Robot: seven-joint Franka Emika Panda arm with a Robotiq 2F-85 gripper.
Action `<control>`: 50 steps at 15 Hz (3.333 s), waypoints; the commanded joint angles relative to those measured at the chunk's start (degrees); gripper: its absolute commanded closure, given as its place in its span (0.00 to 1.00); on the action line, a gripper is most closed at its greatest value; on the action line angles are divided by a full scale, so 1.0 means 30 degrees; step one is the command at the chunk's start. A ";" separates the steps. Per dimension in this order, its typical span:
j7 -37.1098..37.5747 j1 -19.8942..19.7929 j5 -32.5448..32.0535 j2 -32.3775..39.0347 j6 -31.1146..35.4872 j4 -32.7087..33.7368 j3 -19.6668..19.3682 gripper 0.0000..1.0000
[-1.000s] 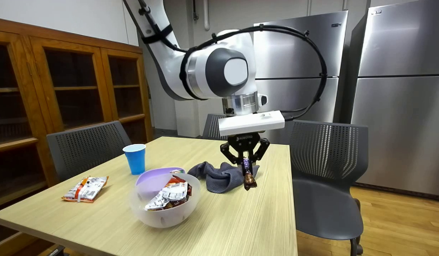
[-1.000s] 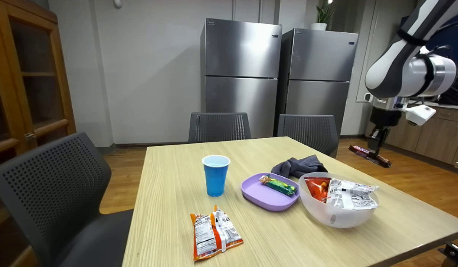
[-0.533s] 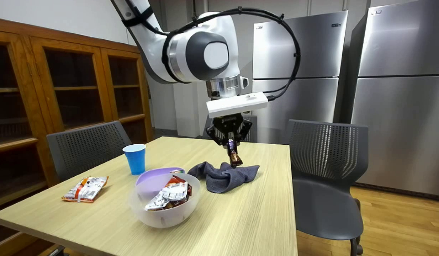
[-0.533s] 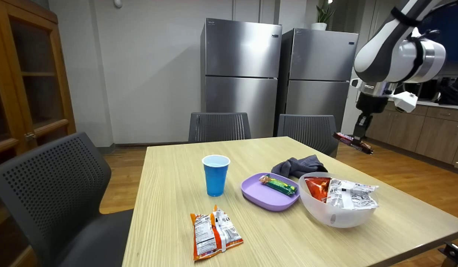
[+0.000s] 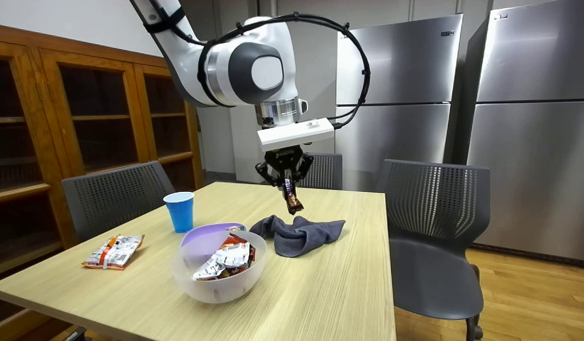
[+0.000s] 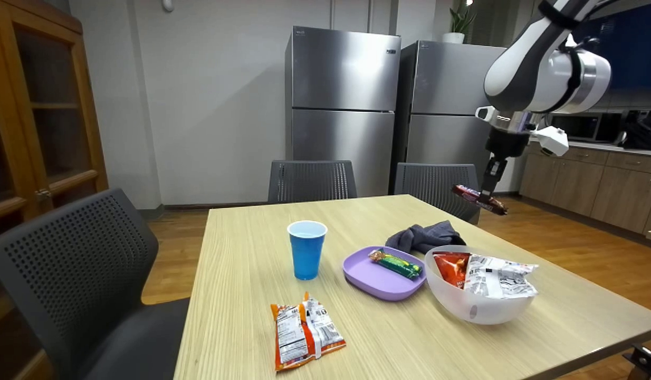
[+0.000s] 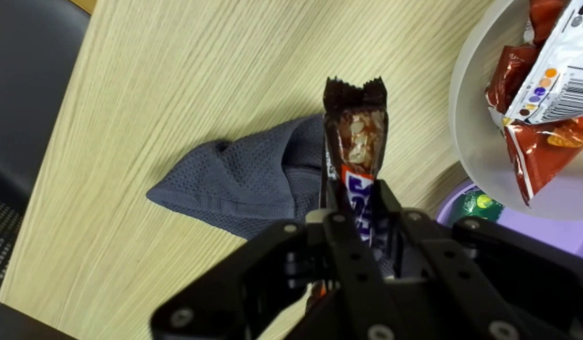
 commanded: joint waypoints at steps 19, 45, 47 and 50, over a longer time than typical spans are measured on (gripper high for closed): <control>0.6064 0.3650 -0.0815 0.2859 -0.3578 0.4010 0.1449 0.96; -0.1504 0.1071 -0.0657 0.4460 -0.2090 0.4169 0.2899 0.00; -0.3657 0.0581 -0.0394 0.4569 -0.1237 0.3912 0.3117 0.00; -0.6648 0.0061 -0.0163 0.4718 -0.0301 0.3549 0.3456 0.00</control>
